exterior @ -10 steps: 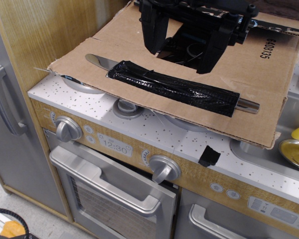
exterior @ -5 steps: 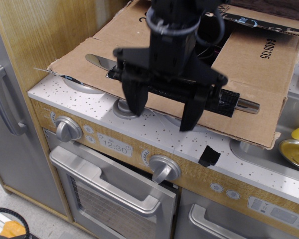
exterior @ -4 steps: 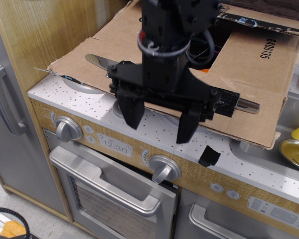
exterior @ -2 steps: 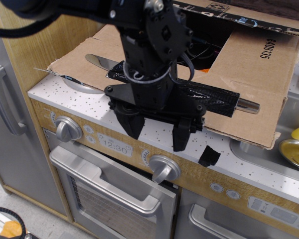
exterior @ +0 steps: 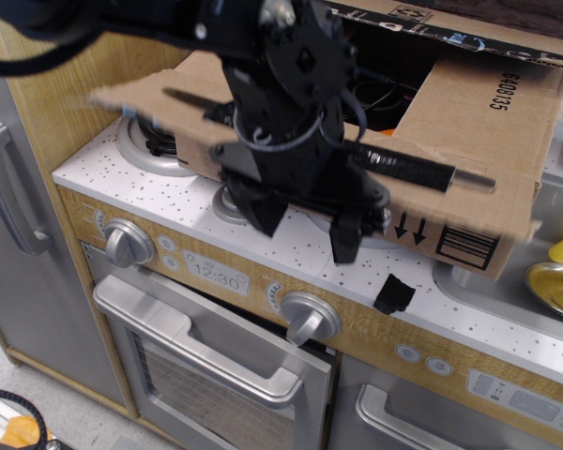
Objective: Close large4fbox flaps
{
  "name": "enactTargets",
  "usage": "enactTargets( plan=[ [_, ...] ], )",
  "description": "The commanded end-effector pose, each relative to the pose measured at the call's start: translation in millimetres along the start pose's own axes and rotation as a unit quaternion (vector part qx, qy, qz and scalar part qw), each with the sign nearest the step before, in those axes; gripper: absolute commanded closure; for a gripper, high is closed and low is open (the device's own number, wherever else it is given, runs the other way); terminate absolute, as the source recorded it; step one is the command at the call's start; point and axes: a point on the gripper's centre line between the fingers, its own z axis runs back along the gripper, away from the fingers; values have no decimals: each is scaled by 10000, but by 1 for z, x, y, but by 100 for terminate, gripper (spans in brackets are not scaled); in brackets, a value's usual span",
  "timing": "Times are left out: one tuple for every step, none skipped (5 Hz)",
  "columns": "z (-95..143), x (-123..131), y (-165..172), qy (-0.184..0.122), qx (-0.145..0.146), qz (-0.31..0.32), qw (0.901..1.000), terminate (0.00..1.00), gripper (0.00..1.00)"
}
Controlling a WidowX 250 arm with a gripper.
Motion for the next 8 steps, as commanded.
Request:
enactTargets(
  plan=[
    [42, 56, 4, -504, 401, -832, 9944, 0, 0],
    [45, 80, 9, -393, 341, -1094, 9926, 0, 0],
    [36, 108, 14, -387, 141, -1417, 9891, 0, 0],
    [25, 124, 18, -396, -33, -1629, 9858, 0, 0],
    [10, 133, 24, -360, -271, -1697, 9845, 0, 0],
    [-13, 132, 32, -312, -612, -1464, 9868, 0, 0],
    [-32, 128, 38, -138, -854, -1243, 9885, 0, 0],
    [-34, 124, 39, -80, -939, -1097, 9895, 100, 0]
  ],
)
